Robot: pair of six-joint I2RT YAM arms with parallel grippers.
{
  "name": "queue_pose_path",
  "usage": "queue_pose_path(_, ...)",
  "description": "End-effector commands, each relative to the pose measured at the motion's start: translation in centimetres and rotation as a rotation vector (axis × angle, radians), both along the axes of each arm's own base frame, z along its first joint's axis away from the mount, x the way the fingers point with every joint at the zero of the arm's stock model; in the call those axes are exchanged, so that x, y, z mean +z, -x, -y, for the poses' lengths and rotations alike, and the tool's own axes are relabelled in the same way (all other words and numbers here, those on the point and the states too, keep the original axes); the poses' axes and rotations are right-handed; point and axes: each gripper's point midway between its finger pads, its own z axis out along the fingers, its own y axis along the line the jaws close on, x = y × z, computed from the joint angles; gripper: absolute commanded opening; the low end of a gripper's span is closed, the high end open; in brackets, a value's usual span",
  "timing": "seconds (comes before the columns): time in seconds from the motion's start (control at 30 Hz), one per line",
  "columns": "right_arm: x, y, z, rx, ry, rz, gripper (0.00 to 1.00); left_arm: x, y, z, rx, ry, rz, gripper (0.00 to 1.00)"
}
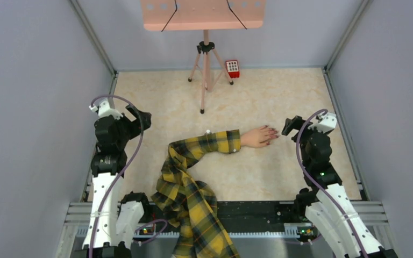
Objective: Paint the nails
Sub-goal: Pick up the nail polish bottle from the center of the board.
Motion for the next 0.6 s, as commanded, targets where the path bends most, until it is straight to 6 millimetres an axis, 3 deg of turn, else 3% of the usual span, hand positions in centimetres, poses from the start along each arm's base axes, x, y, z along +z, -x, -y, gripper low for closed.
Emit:
queue_pose_path(0.0,2.1,0.2,0.0,-0.001,-0.011,0.058,0.96,0.9,0.4,0.2,-0.025,-0.014,-0.027,0.99)
queue_pose_path(0.3,2.3,0.3,-0.3,0.016,-0.014,0.065,0.98,0.9,0.2,0.1,-0.102,-0.126,-0.116,0.99)
queue_pose_path(0.57,3.0,0.2,-1.4,0.082,-0.009,0.072,0.98,3.1,-1.0,2.8,-0.256,-0.154,-0.026,0.99)
